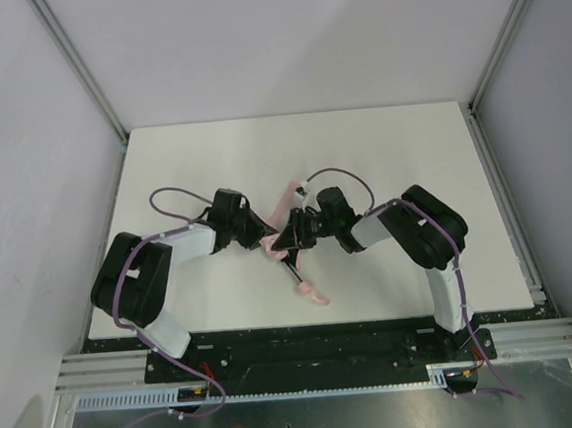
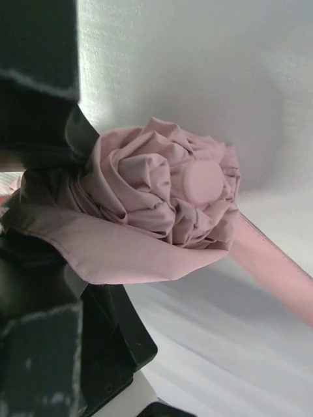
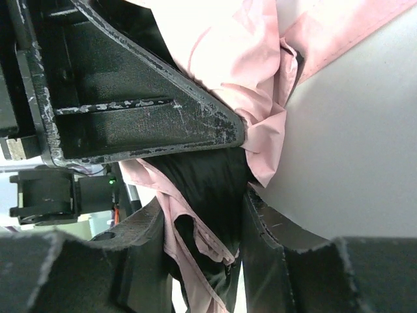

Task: Put away the umbrella

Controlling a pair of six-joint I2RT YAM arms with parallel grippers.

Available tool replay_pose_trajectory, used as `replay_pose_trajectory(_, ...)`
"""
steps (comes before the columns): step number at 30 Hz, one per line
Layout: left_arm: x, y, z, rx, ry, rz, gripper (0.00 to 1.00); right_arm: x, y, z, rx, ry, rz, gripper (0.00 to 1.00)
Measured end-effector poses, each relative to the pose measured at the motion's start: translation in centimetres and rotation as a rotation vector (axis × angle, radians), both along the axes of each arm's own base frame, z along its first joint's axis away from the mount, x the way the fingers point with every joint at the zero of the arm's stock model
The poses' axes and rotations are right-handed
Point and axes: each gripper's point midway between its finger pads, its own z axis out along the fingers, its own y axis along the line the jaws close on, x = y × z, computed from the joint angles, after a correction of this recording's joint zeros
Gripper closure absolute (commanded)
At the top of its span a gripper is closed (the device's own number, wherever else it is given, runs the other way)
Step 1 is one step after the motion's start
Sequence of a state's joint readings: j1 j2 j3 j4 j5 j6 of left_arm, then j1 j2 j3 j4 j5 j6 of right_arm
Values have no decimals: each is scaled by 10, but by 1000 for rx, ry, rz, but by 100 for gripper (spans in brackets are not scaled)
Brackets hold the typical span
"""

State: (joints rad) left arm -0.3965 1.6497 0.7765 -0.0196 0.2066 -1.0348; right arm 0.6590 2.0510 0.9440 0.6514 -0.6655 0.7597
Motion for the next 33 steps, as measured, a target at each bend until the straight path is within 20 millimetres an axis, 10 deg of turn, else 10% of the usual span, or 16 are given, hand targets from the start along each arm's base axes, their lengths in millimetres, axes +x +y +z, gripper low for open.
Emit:
replay_pose_trajectory(11,-5,-6,1,-38,-25,-34,100,-4,-13,10,-45,34,-12,31)
replay_pose_trajectory(17,-15,-8,13,-75,-135,-121,100,2,-41,83,-47,-110,-41,20)
replay_pose_trajectory(24,-12,-29,96,-163,-510,-344,100,16,-83,149,8,-186,-172,14)
replay_pose_trajectory(33,-50,-48,188,-297,-863,-630,100,32,-121,136,140,114,-429,9)
